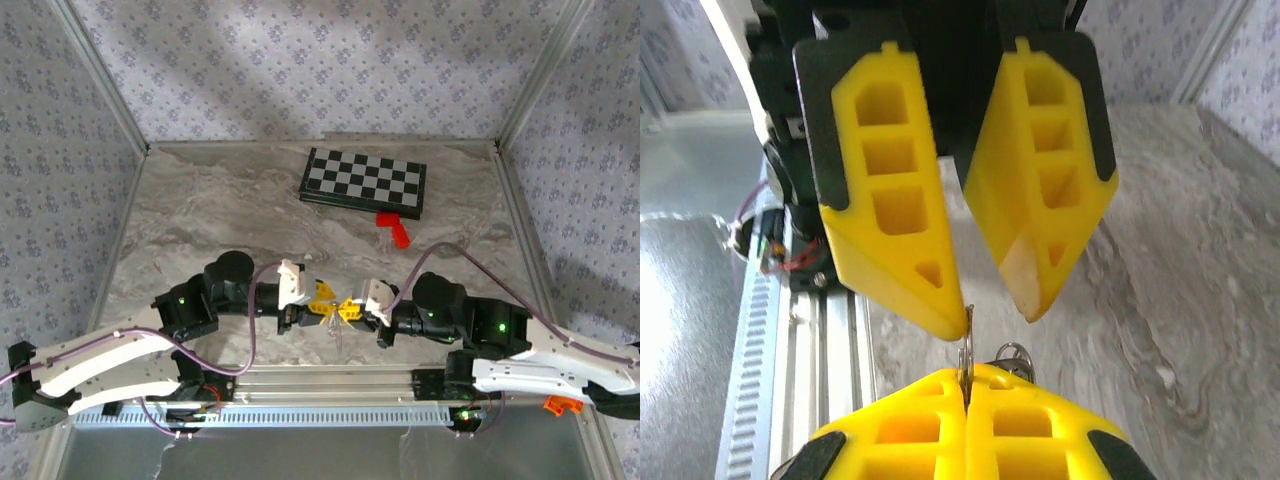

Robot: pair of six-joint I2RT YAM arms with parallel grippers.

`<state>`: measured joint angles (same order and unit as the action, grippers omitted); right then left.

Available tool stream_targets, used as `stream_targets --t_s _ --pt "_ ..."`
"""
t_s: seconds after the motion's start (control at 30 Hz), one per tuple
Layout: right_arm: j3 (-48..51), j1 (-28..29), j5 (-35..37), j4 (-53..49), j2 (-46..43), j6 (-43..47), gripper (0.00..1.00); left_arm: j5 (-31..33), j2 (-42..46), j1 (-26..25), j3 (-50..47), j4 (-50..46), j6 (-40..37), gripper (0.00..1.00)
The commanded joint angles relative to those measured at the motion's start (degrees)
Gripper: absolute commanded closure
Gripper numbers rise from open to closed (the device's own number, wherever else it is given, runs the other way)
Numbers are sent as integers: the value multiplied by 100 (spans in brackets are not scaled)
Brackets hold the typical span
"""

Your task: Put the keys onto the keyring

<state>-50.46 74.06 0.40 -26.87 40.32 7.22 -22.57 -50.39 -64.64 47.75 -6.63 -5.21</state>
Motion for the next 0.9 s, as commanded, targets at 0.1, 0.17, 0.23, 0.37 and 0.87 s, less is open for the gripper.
stream_targets --t_s 0.1,0.17,0.23,0.37,0.87 --pt "-541 120 442 -802 178 213 100 145 -208 -22 508 -1054 -340 76" --pt "-592 125 434 -907 213 227 100 63 -249 -31 541 -1092 -349 75" --pt "-618 135 418 -914 237 236 100 33 -283 -31 578 -1136 -358 75" --pt "-627 130 390 -887 293 238 100 -20 -352 -65 633 -1165 -370 75" --pt "-514 137 208 -592 389 183 100 -108 -497 -180 604 -831 -308 79"
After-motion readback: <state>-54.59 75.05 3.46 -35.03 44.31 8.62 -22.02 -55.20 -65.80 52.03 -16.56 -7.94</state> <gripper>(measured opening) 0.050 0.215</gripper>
